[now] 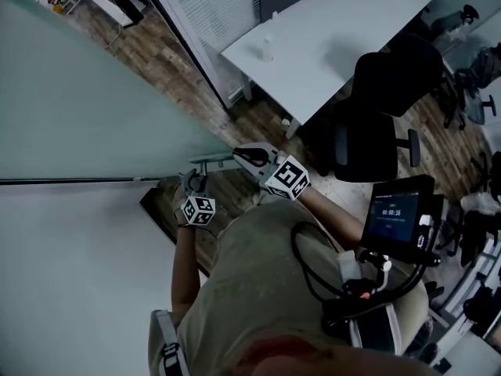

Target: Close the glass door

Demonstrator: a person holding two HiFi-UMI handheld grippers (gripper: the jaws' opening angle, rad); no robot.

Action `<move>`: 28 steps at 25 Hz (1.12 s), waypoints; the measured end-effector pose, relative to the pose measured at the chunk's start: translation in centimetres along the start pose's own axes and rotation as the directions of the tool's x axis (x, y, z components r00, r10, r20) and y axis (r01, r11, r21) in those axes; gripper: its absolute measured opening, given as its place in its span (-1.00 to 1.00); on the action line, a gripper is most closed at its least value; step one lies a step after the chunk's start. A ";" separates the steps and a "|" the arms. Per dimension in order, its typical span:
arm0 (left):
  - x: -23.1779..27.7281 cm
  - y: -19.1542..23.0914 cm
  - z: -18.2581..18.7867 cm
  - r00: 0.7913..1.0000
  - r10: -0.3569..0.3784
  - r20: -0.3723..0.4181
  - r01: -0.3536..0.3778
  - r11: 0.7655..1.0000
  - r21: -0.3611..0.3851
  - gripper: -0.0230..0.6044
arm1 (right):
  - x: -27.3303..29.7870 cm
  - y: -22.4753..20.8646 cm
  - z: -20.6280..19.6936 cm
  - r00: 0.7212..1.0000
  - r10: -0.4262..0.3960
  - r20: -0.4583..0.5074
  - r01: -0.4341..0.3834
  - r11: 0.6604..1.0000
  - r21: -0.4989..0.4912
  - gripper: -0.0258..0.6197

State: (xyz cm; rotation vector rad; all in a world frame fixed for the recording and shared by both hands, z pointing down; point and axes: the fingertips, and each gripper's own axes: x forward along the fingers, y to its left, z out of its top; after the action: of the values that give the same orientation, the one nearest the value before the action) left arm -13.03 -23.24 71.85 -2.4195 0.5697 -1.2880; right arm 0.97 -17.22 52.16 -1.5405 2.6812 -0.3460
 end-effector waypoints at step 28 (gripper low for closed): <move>7.6 6.8 6.4 0.987 -0.026 -0.160 0.006 0.993 -0.122 -0.30 | 0.0 -12.4 4.3 0.984 0.171 -0.051 -0.169 0.985 0.036 -0.87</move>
State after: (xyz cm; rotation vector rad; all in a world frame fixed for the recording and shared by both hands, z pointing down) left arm -5.09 -32.22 70.60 -2.4345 0.6921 -1.5072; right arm 12.12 -24.04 50.50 -1.3006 2.8083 -0.4262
